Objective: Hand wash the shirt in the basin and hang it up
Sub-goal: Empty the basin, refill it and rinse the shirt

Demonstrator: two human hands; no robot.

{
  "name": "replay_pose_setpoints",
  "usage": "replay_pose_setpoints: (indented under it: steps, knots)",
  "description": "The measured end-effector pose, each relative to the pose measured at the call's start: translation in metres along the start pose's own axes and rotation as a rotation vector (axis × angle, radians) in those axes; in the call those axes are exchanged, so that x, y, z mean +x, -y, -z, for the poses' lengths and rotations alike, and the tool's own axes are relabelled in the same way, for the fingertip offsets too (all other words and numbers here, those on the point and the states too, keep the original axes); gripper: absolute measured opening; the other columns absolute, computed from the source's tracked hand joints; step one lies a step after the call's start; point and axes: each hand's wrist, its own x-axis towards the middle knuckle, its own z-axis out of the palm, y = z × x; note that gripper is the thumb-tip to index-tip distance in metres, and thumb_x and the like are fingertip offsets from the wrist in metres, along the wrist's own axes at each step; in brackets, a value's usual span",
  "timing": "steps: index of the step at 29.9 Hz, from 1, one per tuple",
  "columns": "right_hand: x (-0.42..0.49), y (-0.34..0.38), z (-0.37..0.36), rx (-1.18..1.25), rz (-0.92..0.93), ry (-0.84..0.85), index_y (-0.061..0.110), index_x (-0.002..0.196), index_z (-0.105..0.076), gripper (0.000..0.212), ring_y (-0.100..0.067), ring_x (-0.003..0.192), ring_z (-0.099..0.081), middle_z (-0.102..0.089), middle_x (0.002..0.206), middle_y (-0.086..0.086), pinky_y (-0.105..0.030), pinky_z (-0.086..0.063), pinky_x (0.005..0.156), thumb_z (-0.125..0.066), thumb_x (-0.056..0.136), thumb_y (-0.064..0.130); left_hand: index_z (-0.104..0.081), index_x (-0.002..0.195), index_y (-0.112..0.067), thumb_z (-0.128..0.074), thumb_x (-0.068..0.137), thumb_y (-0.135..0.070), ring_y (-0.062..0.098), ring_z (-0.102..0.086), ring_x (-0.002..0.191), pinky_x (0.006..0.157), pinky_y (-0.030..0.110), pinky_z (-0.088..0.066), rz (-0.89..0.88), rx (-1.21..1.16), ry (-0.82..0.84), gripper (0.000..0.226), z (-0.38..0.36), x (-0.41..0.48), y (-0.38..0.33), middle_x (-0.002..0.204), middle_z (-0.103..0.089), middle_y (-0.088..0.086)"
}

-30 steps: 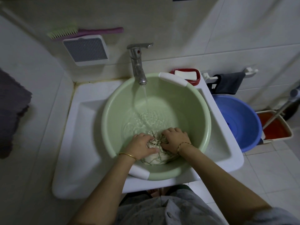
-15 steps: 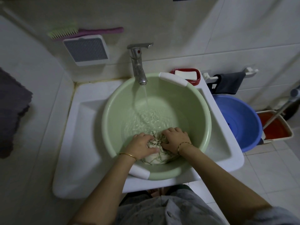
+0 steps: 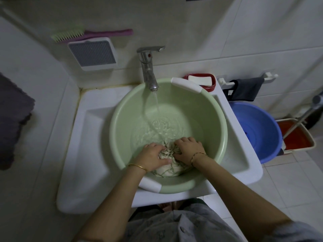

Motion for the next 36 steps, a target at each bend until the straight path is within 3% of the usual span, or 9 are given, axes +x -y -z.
replay_pose_setpoints:
  steps: [36]
  knots:
    - [-0.0009, -0.0007, -0.0005, -0.004, 0.003, -0.005, 0.023, 0.134, -0.043, 0.052, -0.027, 0.128, -0.036, -0.043, 0.138, -0.003, -0.041, -0.034, 0.099, -0.052, 0.088, 0.045, -0.056, 0.128, -0.02, -0.07, 0.078, -0.047, 0.022, -0.046, 0.12, 0.099, 0.021, -0.029, -0.014, 0.001, -0.007, 0.059, 0.0029, -0.0016, -0.0035, 0.126, -0.054, 0.007]
